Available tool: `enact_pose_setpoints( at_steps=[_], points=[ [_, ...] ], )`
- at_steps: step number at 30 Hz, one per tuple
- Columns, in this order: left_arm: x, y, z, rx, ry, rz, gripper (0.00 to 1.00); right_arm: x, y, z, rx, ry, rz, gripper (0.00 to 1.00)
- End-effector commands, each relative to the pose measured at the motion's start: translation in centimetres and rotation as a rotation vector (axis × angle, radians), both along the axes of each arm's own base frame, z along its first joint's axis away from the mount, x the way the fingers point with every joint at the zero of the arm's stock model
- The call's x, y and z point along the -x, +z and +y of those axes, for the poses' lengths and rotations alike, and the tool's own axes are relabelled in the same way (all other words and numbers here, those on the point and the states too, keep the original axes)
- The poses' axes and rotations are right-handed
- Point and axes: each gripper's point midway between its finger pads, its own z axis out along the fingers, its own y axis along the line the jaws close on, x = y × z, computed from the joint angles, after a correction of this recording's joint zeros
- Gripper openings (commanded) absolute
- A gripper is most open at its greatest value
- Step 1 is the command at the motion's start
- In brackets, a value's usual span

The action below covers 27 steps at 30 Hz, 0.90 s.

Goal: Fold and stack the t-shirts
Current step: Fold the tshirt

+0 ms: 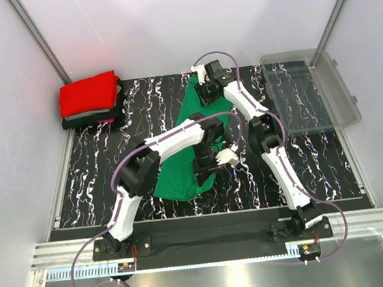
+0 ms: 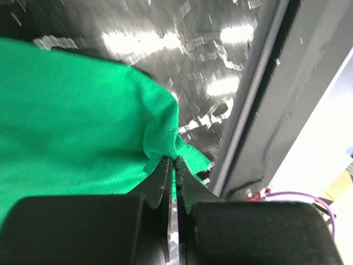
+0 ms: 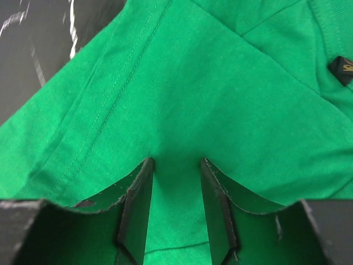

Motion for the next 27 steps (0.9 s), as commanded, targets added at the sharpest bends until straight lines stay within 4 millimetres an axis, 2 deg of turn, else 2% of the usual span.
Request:
enact_pose_setpoints(
  at_steps=[1, 3, 4, 5, 8, 9, 11, 12, 13, 14, 15, 16, 17, 18, 19, 20, 21, 22, 23, 24, 25, 26, 27],
  points=[
    [2.2, 1.8, -0.3, -0.058, 0.001, 0.116, 0.06, -2.3, -0.4, -0.1, 0.045, 0.011, -0.095, 0.47],
    [2.5, 1.9, -1.4, -0.039, -0.003, 0.132, 0.11, -3.8, 0.0, -0.2, 0.048, 0.01, -0.161, 0.48],
    [2.3, 1.9, -2.2, -0.023, -0.002, 0.131, 0.16, -4.4, 0.5, -0.1, 0.042, 0.0, -0.189, 0.48],
    [2.6, 2.5, -3.1, 0.014, 0.007, 0.153, 0.28, -4.9, 0.9, -0.1, 0.033, -0.011, -0.208, 0.47],
    [2.1, 5.3, -5.3, 0.107, 0.02, 0.127, 0.41, -5.9, 3.2, -0.1, 0.003, -0.029, -0.26, 0.48],
    [1.7, 6.6, -5.4, 0.133, 0.027, 0.078, 0.47, -6.1, 4.8, -0.2, -0.004, -0.031, -0.284, 0.49],
    [-0.3, 8.2, -5.1, 0.164, 0.036, -0.029, 0.52, -5.9, 5.9, -0.5, -0.007, -0.035, -0.287, 0.5],
    [-1.0, 9.7, -4.8, 0.195, 0.054, -0.072, 0.55, -5.9, 8.0, -0.7, -0.021, -0.039, -0.311, 0.51],
    [-2.0, 10.2, -4.4, 0.21, 0.069, -0.112, 0.55, -5.6, 7.7, -1.1, -0.024, -0.04, -0.29, 0.51],
    [-3.1, 10.3, -3.5, 0.207, 0.099, -0.132, 0.56, -5.4, 9.7, -1.2, -0.042, -0.051, -0.304, 0.52],
    [-3.6, 10.4, -2.8, 0.2, 0.111, -0.153, 0.56, -4.9, 9.4, -1.3, -0.041, -0.053, -0.281, 0.52],
    [-4.1, 8.9, -1.4, 0.148, 0.125, -0.151, 0.56, -4.7, 10.6, -1.8, -0.051, -0.064, -0.283, 0.52],
    [-4.2, 8.0, -0.7, 0.123, 0.123, -0.142, 0.54, -4.4, 10.9, -2.1, -0.052, -0.069, -0.273, 0.53],
    [-4.2, 6.9, -0.2, 0.096, 0.122, -0.13, 0.53, -3.5, 9.5, -2.2, -0.043, -0.066, -0.229, 0.53],
    [-4.0, 5.0, 0.6, 0.065, 0.123, -0.116, 0.52, -3.0, 9.3, -2.5, -0.044, -0.063, -0.208, 0.53],
    [-4.0, 4.2, 0.8, 0.062, 0.125, -0.107, 0.52, -2.5, 10.4, -2.7, -0.045, -0.061, -0.215, 0.53],
    [-3.8, 3.4, 0.9, 0.06, 0.121, -0.098, 0.52, -1.5, 8.6, -3.0, -0.023, -0.056, -0.164, 0.53],
    [-3.5, 2.4, 1.0, 0.058, 0.124, -0.084, 0.51, -1.0, 8.2, -3.5, -0.013, -0.058, -0.148, 0.53],
    [-3.4, 1.9, 1.0, 0.058, 0.124, -0.075, 0.51, -0.5, 9.0, -3.9, -0.016, -0.06, -0.145, 0.53],
    [-3.0, 1.3, 1.2, 0.048, 0.128, -0.06, 0.5, 0.5, 7.8, -4.3, -0.006, -0.061, -0.106, 0.53],
    [-3.0, 1.0, 0.9, 0.061, 0.129, -0.054, 0.5, 0.9, 7.7, -4.4, -0.007, -0.059, -0.094, 0.53],
    [-2.9, 0.8, 0.8, 0.062, 0.134, -0.049, 0.5, 1.3, 8.6, -4.8, -0.012, -0.065, -0.098, 0.53],
    [-2.8, 0.5, 0.9, 0.061, 0.134, -0.044, 0.5, 1.9, 7.8, -5.3, -0.004, -0.072, -0.071, 0.53]
  ],
)
